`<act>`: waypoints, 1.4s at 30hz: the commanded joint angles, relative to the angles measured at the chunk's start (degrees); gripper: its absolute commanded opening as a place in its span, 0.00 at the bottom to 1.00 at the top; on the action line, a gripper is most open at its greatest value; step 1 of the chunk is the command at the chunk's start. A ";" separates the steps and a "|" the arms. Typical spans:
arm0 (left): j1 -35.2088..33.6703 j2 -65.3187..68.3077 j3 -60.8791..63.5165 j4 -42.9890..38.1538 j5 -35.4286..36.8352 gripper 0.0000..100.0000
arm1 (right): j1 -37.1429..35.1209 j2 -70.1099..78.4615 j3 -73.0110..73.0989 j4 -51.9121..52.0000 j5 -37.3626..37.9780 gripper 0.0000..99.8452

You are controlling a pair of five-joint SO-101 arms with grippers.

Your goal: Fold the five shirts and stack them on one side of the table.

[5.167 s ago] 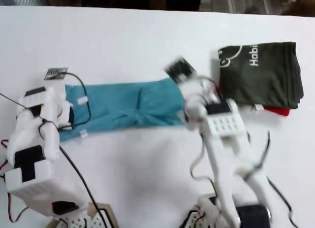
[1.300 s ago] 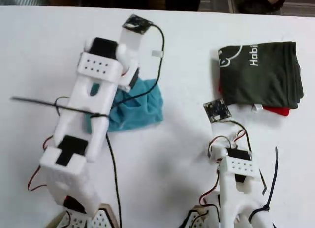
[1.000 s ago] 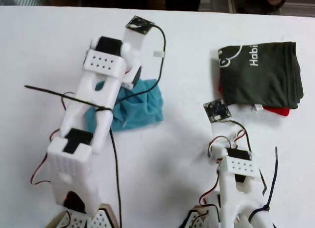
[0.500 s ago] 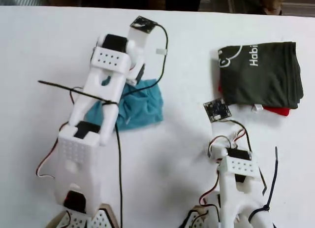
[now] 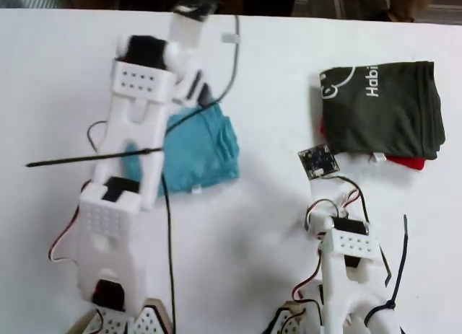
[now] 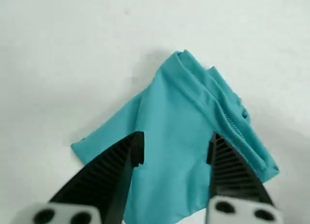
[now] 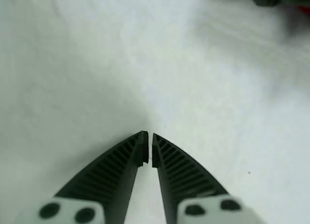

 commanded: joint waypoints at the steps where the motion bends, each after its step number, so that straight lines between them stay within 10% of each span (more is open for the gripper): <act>1: -6.33 -1.23 -1.19 0.97 0.44 0.00 | 0.48 -1.71 -0.26 -0.84 -0.26 0.02; 12: -20.84 -19.87 29.23 -0.79 -5.01 0.03 | 0.40 -1.71 -0.53 -0.84 -0.26 0.02; 21: -18.46 -25.93 58.42 -29.01 -0.62 0.03 | -16.13 -0.57 -26.11 16.22 -11.96 0.02; 28: -17.32 -19.16 58.68 -34.20 11.25 0.03 | -32.66 7.60 -33.41 12.44 -17.85 0.02; 42: -11.43 -15.91 53.05 -35.60 15.56 0.03 | -37.67 28.97 -46.07 1.10 -18.20 0.02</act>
